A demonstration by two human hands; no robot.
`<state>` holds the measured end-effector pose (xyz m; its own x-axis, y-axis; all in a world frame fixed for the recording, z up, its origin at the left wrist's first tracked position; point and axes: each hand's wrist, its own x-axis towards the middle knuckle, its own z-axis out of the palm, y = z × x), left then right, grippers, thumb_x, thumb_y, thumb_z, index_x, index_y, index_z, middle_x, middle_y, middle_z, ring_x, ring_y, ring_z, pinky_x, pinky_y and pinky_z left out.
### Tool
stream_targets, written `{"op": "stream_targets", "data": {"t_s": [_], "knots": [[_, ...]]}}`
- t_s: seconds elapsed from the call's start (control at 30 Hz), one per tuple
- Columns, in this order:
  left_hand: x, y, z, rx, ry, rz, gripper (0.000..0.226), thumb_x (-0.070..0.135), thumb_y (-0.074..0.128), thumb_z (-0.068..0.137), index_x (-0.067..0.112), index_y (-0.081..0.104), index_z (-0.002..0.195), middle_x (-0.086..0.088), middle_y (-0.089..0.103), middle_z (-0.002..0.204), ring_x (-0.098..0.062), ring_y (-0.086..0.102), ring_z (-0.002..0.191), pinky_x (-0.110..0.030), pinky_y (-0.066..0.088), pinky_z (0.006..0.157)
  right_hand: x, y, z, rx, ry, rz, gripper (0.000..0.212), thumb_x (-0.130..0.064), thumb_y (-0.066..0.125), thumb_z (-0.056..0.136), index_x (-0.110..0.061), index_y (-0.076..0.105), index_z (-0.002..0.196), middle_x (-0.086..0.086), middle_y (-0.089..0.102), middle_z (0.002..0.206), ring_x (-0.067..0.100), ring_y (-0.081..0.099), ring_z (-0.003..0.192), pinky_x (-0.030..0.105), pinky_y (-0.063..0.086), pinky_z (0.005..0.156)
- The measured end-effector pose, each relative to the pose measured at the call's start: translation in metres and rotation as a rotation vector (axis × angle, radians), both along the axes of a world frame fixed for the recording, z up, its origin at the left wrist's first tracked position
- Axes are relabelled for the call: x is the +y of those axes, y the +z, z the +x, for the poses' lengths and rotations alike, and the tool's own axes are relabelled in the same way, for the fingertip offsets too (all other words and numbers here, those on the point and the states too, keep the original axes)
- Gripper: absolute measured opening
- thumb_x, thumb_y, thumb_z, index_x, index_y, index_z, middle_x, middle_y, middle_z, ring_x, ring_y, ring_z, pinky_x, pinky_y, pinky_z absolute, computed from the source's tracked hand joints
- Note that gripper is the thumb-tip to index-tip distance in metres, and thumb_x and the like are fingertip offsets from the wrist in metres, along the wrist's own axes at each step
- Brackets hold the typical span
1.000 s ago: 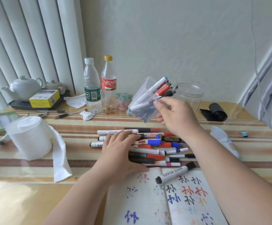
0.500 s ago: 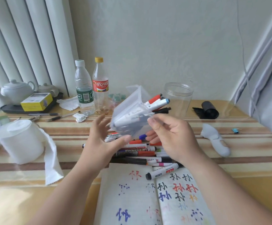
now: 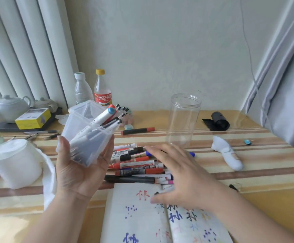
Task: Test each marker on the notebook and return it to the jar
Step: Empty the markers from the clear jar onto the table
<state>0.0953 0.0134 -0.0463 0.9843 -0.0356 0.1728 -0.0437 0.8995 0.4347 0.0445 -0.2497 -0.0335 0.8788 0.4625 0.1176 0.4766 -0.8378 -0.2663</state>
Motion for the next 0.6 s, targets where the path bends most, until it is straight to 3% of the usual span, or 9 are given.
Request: {"op": "stream_targets", "data": {"t_s": [0.03, 0.1, 0.23, 0.37, 0.47, 0.53, 0.6], "knots": [[0.001, -0.001, 0.001, 0.002, 0.002, -0.012, 0.107, 0.052, 0.087, 0.067, 0.017, 0.040, 0.156, -0.015, 0.049, 0.155, -0.039, 0.052, 0.138, -0.046, 0.052, 0.105, -0.013, -0.007, 0.002, 0.055, -0.055, -0.078, 0.113, -0.092, 0.059, 0.068, -0.069, -0.020, 0.144, -0.025, -0.008, 0.164, -0.005, -0.017, 0.145, 0.038, -0.006, 0.123], [0.000, -0.001, 0.002, 0.004, 0.002, 0.002, 0.105, 0.052, 0.086, 0.068, 0.017, 0.041, 0.156, -0.016, 0.050, 0.154, -0.039, 0.052, 0.138, -0.048, 0.052, 0.105, -0.029, -0.021, 0.009, 0.120, -0.128, -0.114, 0.111, -0.101, 0.049, 0.064, -0.070, -0.022, 0.143, -0.021, -0.021, 0.165, 0.006, -0.023, 0.150, 0.042, -0.009, 0.122], [0.004, -0.006, 0.006, -0.005, 0.039, 0.097, 0.099, 0.051, 0.088, 0.068, 0.018, 0.047, 0.152, -0.017, 0.053, 0.152, -0.041, 0.052, 0.137, -0.051, 0.052, 0.103, -0.035, -0.028, 0.032, 0.119, -0.166, -0.040, 0.107, -0.102, 0.046, 0.066, -0.067, -0.011, 0.149, -0.018, -0.006, 0.168, 0.013, -0.001, 0.156, 0.053, 0.013, 0.126], [0.009, -0.011, 0.010, -0.053, 0.041, 0.251, 0.091, 0.048, 0.094, 0.062, 0.019, 0.060, 0.141, -0.015, 0.063, 0.139, -0.037, 0.057, 0.133, -0.050, 0.052, 0.105, -0.026, -0.023, 0.056, 0.124, -0.178, -0.110, 0.115, -0.104, 0.045, 0.061, -0.060, -0.009, 0.152, -0.014, 0.010, 0.167, 0.016, 0.011, 0.154, 0.046, 0.012, 0.123], [0.007, -0.011, 0.012, -0.095, 0.039, 0.450, 0.086, 0.051, 0.095, 0.058, 0.018, 0.066, 0.132, -0.012, 0.069, 0.129, -0.031, 0.065, 0.124, -0.041, 0.057, 0.098, -0.019, -0.021, 0.062, 0.122, -0.220, -0.089, 0.126, -0.105, 0.050, 0.053, -0.055, -0.004, 0.155, -0.013, 0.018, 0.165, 0.018, 0.016, 0.153, 0.045, 0.015, 0.123], [0.007, -0.009, 0.013, -0.165, 0.031, 0.601, 0.085, 0.049, 0.090, 0.068, 0.016, 0.059, 0.141, -0.016, 0.066, 0.135, -0.033, 0.064, 0.125, -0.043, 0.057, 0.098, -0.018, -0.021, 0.061, 0.105, -0.250, -0.060, 0.133, -0.104, 0.055, 0.049, -0.052, -0.003, 0.156, -0.012, 0.016, 0.166, 0.018, 0.014, 0.154, 0.046, 0.015, 0.125], [0.008, -0.012, 0.015, -0.198, 0.027, 0.700, 0.089, 0.038, 0.087, 0.073, 0.014, 0.047, 0.149, -0.022, 0.060, 0.141, -0.041, 0.060, 0.129, -0.055, 0.052, 0.102, -0.018, -0.022, 0.057, 0.110, -0.274, 0.003, 0.145, -0.103, 0.061, 0.042, -0.051, -0.013, 0.155, -0.018, 0.003, 0.169, 0.011, 0.004, 0.155, 0.043, 0.007, 0.125]]}}
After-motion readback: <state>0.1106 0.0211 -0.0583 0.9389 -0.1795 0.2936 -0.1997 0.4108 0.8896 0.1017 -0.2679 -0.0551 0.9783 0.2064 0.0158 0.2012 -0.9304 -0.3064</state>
